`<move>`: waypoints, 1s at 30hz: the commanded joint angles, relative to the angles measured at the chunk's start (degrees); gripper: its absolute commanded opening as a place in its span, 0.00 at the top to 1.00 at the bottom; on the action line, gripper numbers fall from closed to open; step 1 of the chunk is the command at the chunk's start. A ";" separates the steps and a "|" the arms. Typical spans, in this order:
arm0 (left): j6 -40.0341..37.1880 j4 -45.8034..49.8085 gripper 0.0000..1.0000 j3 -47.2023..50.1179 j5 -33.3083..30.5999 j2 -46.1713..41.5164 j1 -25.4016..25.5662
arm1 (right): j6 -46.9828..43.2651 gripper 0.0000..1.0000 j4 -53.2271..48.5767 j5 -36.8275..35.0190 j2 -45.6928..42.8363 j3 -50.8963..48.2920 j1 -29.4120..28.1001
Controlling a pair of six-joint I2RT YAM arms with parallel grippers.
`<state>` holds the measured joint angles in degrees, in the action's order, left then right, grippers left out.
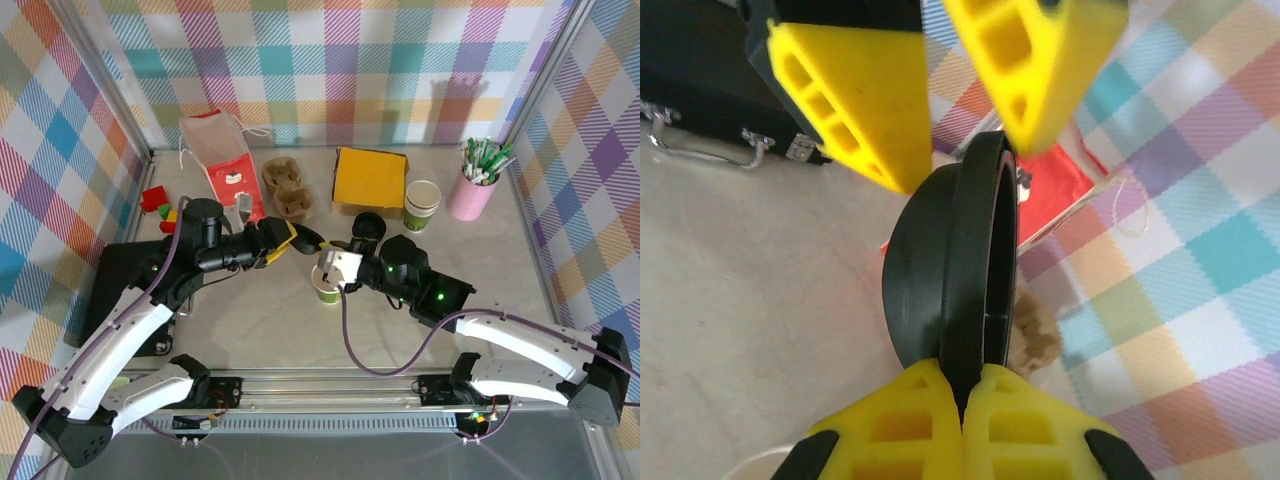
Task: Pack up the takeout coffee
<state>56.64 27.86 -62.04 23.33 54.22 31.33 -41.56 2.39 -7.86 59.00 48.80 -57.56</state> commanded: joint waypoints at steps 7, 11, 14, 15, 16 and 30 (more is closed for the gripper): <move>-12.63 9.29 0.29 -4.93 -14.04 -4.74 -0.75 | 34.04 1.00 -23.35 15.44 -3.20 9.04 5.18; -14.38 6.48 0.29 -1.61 -13.35 -4.35 -0.75 | 51.12 1.00 -25.72 30.53 -2.21 9.23 13.80; -14.89 3.50 0.29 1.68 -10.80 -3.14 -0.75 | 61.94 1.00 -26.17 39.38 -0.21 8.27 20.60; -14.89 2.88 0.29 2.55 -10.13 -2.38 -0.75 | 65.88 1.00 -25.85 42.26 0.72 7.64 22.94; -15.34 2.17 0.29 3.40 -9.30 -1.63 -0.70 | 70.02 1.00 -24.69 45.21 1.53 6.57 25.10; -16.66 -3.30 0.32 10.06 -3.16 7.55 -0.48 | 90.26 1.00 -8.09 54.06 8.68 -4.69 30.67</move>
<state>40.99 27.46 -52.95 18.44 61.91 30.98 44.14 -11.14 43.59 67.22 45.28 -27.31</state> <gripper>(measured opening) 0.682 0.064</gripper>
